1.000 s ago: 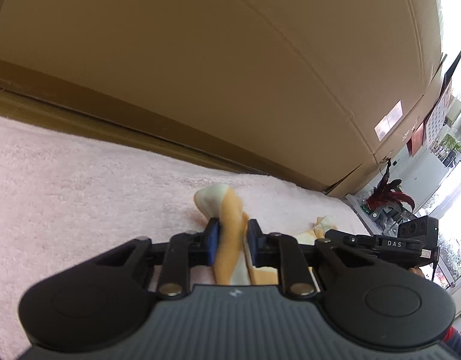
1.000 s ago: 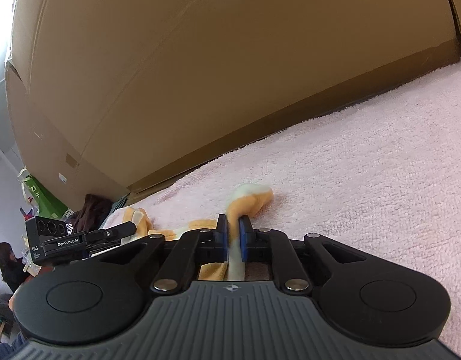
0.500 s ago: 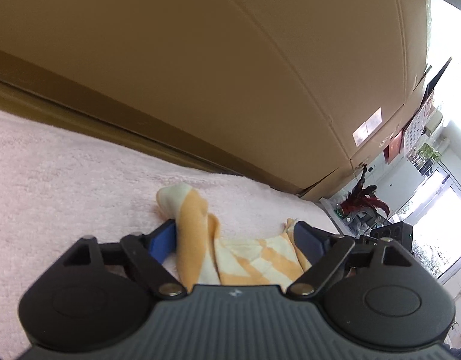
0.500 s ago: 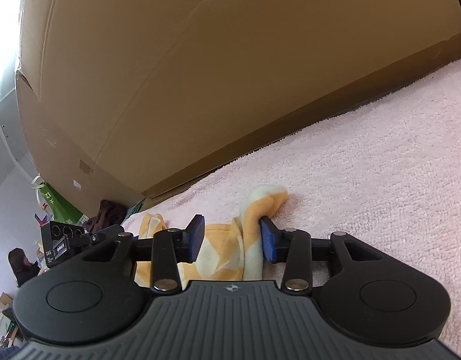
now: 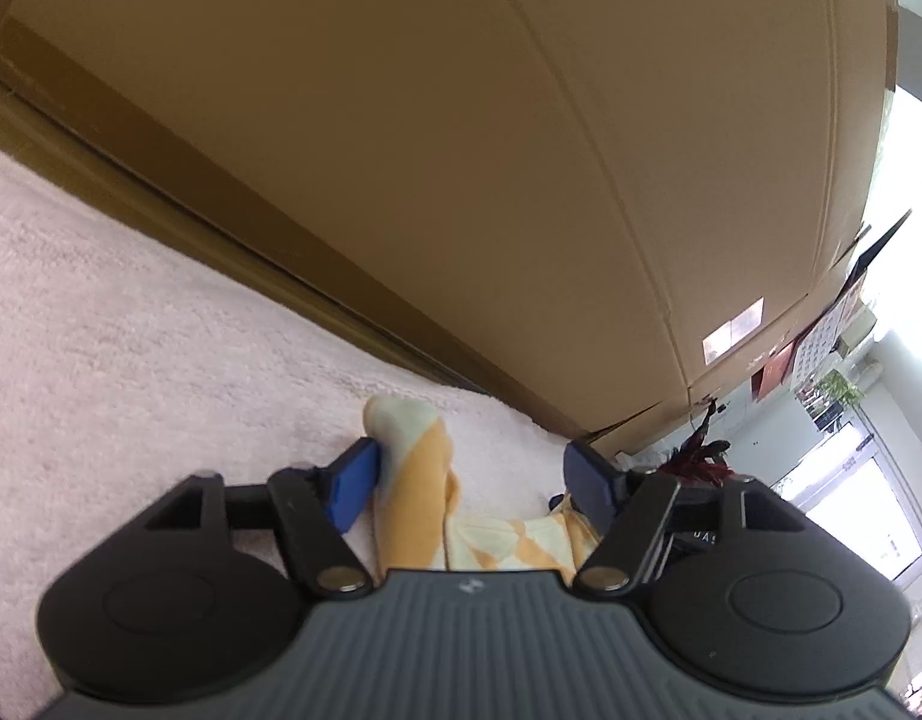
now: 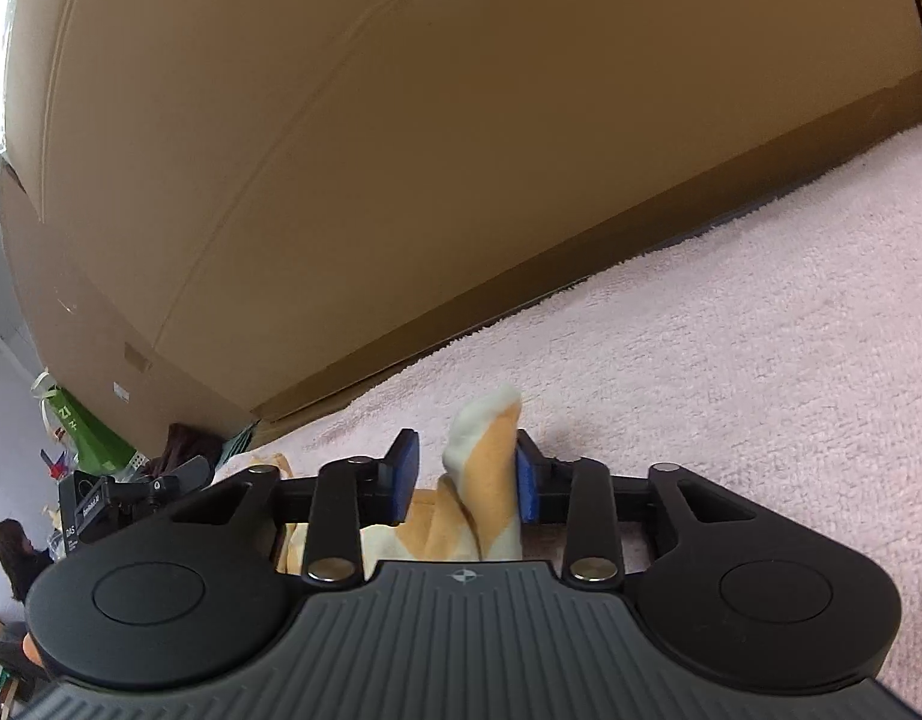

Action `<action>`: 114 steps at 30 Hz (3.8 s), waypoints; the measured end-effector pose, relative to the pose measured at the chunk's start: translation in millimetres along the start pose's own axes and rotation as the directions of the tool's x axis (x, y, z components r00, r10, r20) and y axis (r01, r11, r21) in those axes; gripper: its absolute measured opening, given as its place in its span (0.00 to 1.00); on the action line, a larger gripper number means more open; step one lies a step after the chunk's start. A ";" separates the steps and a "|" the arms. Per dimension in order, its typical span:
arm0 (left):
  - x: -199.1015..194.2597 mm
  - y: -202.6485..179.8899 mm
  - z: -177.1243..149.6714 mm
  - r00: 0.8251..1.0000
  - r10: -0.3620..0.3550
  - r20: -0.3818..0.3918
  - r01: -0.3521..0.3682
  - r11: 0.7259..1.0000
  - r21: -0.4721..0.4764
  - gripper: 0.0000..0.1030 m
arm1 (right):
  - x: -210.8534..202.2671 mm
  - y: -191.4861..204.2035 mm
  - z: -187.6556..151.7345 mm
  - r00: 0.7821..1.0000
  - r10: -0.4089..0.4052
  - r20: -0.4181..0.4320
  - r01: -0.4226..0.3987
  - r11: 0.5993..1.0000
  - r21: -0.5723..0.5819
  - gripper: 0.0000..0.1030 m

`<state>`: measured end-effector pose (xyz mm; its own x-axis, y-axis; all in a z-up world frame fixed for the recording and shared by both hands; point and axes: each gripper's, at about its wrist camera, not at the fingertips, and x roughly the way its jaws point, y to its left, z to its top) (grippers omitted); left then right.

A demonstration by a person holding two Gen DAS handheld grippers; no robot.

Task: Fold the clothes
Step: 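Pinch the shirt corner with the right gripper while the left gripper pinches the shirt, then lift the pinched shirt corners with both grippers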

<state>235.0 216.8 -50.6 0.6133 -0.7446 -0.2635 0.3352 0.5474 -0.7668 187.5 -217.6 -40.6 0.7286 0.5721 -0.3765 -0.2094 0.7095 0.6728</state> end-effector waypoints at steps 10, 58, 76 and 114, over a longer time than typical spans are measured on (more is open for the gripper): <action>4.6 -14.4 -7.7 0.999 0.011 -0.051 -0.006 0.994 0.106 0.76 | -5.0 0.3 -1.8 1.000 0.017 -0.012 -0.017 1.000 -0.002 0.31; 19.3 -40.9 -16.3 0.940 0.342 0.007 -0.322 0.877 0.358 0.02 | -4.9 11.7 -7.6 0.997 -0.079 -0.016 0.078 0.994 -0.078 0.09; 3.9 -52.0 -21.0 0.975 0.175 0.134 -0.215 0.886 0.411 0.02 | -15.0 20.0 -7.0 0.999 0.014 0.035 -0.009 0.990 -0.139 0.09; -112.3 -131.6 -74.1 0.983 0.031 0.183 -0.106 0.903 0.416 0.02 | -111.0 67.3 -37.0 0.968 0.209 0.140 -0.189 0.971 -0.144 0.10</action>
<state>69.0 200.1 36.6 0.7438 -0.6449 -0.1755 0.5353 0.7321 -0.4212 68.4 -218.2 23.0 0.7529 0.6443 -0.1347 -0.4347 0.6404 0.6332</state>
